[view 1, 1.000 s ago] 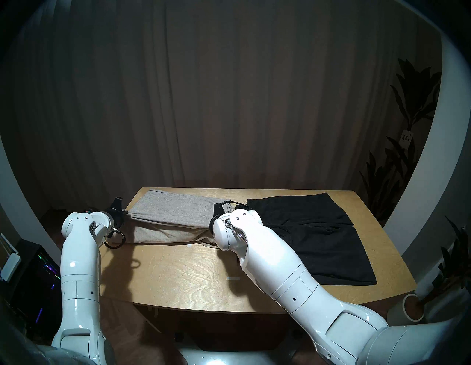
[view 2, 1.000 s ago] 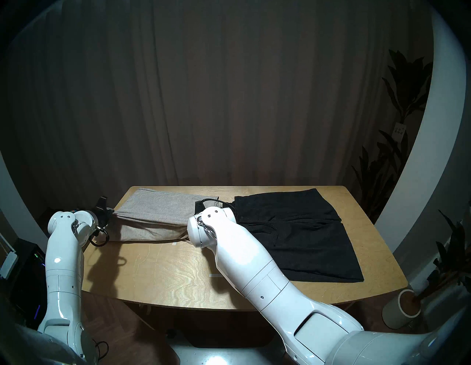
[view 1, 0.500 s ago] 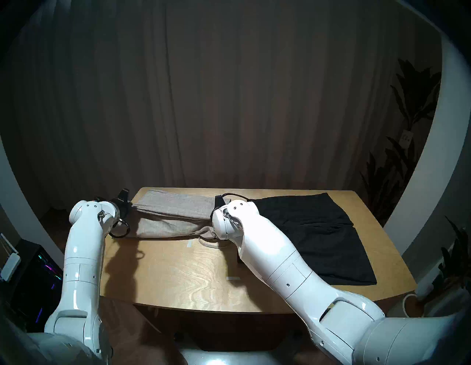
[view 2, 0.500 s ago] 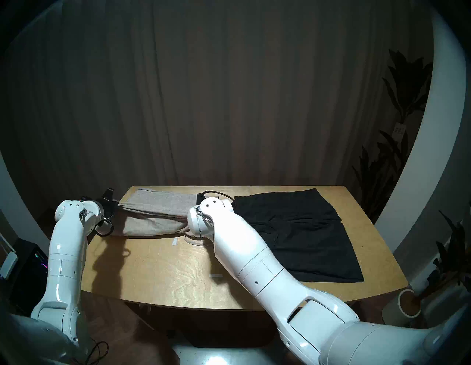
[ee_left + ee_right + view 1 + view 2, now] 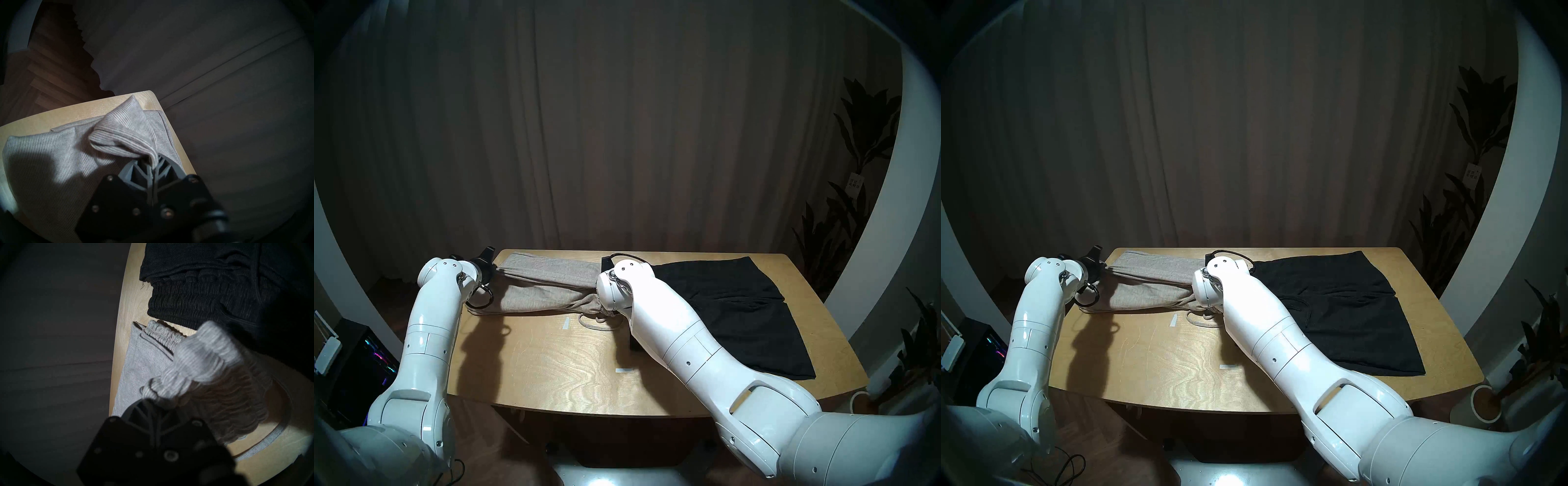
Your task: Fold pants twice and stack them
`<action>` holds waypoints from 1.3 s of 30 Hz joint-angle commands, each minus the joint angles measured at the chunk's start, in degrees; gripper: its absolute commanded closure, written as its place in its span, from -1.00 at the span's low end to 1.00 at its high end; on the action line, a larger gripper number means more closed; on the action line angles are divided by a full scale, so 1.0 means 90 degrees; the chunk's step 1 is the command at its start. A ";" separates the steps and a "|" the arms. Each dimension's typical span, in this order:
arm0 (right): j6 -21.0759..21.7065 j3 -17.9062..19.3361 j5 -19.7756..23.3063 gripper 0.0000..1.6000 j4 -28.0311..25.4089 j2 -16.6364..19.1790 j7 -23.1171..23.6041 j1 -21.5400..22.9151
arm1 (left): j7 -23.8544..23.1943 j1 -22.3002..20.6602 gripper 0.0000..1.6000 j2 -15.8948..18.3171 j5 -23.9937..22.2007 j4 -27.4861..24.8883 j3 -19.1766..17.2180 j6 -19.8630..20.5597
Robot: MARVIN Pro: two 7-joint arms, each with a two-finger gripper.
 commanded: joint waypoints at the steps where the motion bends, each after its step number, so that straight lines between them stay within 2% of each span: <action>1: -0.0013 0.0084 -0.0028 1.00 0.0229 -0.0234 0.0217 0.0444 | -0.0195 -0.0920 1.00 0.0129 0.0122 0.0335 0.0169 -0.0097; 3: -0.0011 0.0092 -0.0028 1.00 0.0281 -0.0250 0.0236 0.0472 | -0.0254 -0.0796 1.00 0.0149 0.0119 0.0234 0.0181 -0.0131; 7: -0.0001 0.0127 -0.0040 1.00 0.0524 -0.0309 0.0334 0.0619 | -0.0314 -0.1085 1.00 0.0124 0.0202 0.0542 0.0336 -0.0168; 9: 0.0002 0.0136 -0.0038 1.00 0.0570 -0.0322 0.0350 0.0646 | -0.0349 -0.1039 1.00 0.0130 0.0208 0.0515 0.0351 -0.0191; 15: 0.0026 0.0163 -0.0056 1.00 0.0829 -0.0376 0.0468 0.0804 | -0.0428 -0.1291 1.00 0.0088 0.0308 0.0777 0.0529 -0.0242; 17: 0.0037 0.0199 -0.0048 1.00 0.0941 -0.0389 0.0507 0.0884 | -0.0419 -0.1537 1.00 0.0051 0.0361 0.1022 0.0622 -0.0238; 20: 0.0057 0.0226 -0.0053 1.00 0.1104 -0.0413 0.0560 0.0988 | -0.0485 -0.1533 1.00 0.0050 0.0405 0.1100 0.0690 -0.0288; 39: 0.0182 0.0283 -0.0099 1.00 0.2101 -0.0546 0.0813 0.1441 | -0.0553 -0.2438 1.00 -0.0114 0.0741 0.2330 0.1224 -0.0409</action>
